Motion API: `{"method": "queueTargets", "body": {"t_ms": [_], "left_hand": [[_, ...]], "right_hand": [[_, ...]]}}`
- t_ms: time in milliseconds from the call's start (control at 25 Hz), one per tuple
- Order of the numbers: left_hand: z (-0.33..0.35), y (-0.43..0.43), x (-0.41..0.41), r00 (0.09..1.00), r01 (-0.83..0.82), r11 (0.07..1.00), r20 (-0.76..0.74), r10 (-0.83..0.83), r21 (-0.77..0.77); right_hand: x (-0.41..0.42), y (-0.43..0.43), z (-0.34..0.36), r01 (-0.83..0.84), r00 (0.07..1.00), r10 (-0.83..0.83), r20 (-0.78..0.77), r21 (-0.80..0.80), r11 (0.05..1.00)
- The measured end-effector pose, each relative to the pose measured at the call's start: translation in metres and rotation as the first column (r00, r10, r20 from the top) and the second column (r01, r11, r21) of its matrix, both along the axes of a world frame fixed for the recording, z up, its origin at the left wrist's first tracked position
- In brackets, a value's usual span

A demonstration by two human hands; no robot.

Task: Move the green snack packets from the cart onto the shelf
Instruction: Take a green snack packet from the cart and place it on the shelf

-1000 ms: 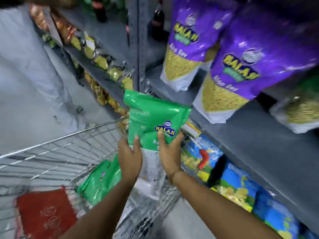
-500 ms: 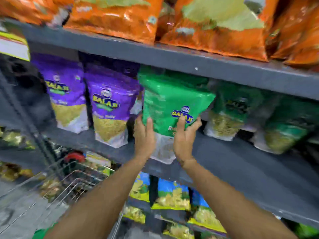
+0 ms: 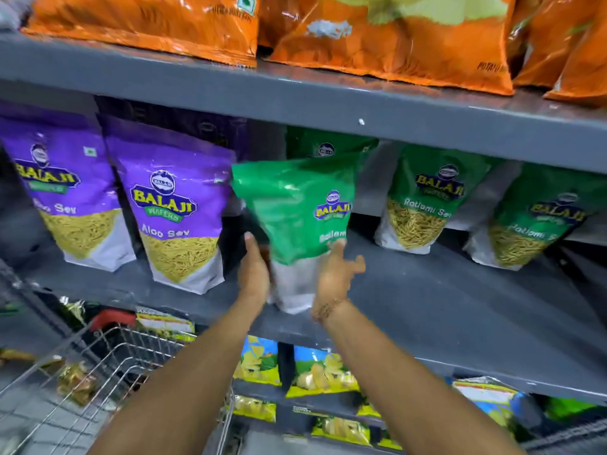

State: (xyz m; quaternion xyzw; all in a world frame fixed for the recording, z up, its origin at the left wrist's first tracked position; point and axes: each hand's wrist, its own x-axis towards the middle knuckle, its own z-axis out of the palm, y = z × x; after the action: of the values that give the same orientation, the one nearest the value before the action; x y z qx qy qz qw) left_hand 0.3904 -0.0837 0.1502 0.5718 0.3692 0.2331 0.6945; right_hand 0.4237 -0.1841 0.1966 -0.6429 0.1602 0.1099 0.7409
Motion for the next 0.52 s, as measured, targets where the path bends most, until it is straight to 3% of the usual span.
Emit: {"method": "queueTargets", "body": {"t_ms": [80, 240, 320, 520], "left_hand": [[-0.01, -0.003, -0.014, 0.997, -0.067, 0.994, 0.038, 0.064, 0.091], [-0.005, 0.0, -0.004, 0.99, 0.141, 0.944, -0.014, -0.143, 0.3], [-0.008, 0.006, 0.002, 0.976, 0.213, 0.897, -0.038, -0.215, 0.386], [-0.008, -0.002, -0.004, 0.975, 0.224, 0.935, -0.066, -0.214, 0.277]], "right_hand": [[0.019, -0.016, -0.005, -0.073, 0.991, 0.06, 0.123, 0.105, 0.992], [0.005, -0.033, -0.03, 0.173, 0.966, -0.185, 0.183, 0.078, 0.982], [-0.008, -0.022, -0.034, 0.036, 0.981, -0.067, 0.18, 0.168, 0.985], [0.003, -0.02, -0.025, -0.094, 0.973, 0.072, 0.221, 0.092, 0.991]]}}
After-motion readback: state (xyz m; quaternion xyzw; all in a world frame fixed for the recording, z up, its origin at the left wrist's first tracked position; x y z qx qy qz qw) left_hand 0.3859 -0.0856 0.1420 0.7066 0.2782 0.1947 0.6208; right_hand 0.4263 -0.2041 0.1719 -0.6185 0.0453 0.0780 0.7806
